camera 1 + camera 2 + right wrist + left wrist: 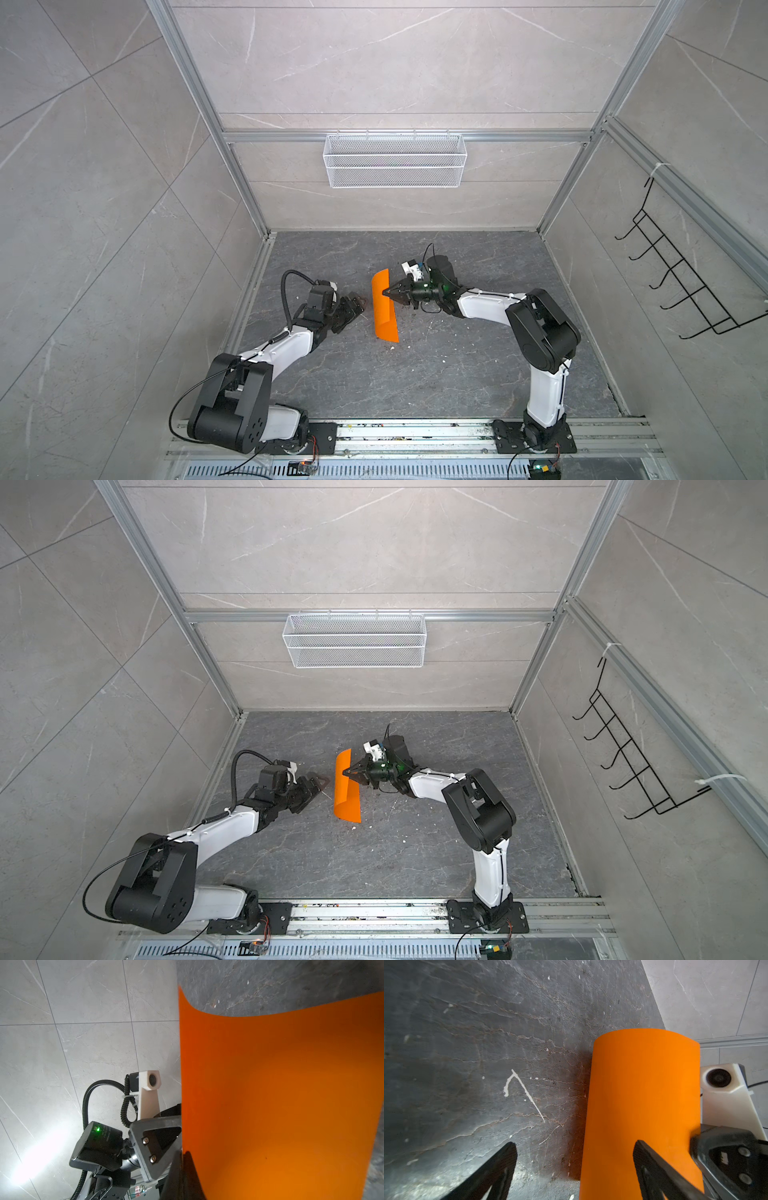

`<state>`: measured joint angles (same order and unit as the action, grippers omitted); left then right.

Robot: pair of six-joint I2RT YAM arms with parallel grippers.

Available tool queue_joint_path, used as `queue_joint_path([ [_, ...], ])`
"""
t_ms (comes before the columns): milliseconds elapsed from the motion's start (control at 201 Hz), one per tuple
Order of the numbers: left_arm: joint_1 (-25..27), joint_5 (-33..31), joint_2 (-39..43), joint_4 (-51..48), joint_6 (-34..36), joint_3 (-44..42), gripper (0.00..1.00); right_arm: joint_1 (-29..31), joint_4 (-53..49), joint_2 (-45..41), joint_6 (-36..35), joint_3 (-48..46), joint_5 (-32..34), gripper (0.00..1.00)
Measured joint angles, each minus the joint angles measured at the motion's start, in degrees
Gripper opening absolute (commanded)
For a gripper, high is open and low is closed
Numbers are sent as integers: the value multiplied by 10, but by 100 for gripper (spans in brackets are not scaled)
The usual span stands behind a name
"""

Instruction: Fold a paper plane with a square sheet of paper (pick it up from the middle)

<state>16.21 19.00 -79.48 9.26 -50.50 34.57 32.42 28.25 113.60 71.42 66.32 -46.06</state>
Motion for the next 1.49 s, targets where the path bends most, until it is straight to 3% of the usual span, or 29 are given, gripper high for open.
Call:
queue_joint_path([
  [229,7,43,-63,-7,11,33,88,-27,23,48,5,-31,4,0],
  [523,31,68,-107,-39,46,90,82,-34,-17,63,-48,-39,16,0],
  [1130,79,65,-234,-210,159,241,57,-34,-103,56,-139,-61,58,5],
  [1354,87,51,-269,-263,184,288,47,-34,-105,50,-143,-64,60,10],
  [1493,92,49,-281,-283,193,301,42,-34,-105,46,-144,-68,60,24],
])
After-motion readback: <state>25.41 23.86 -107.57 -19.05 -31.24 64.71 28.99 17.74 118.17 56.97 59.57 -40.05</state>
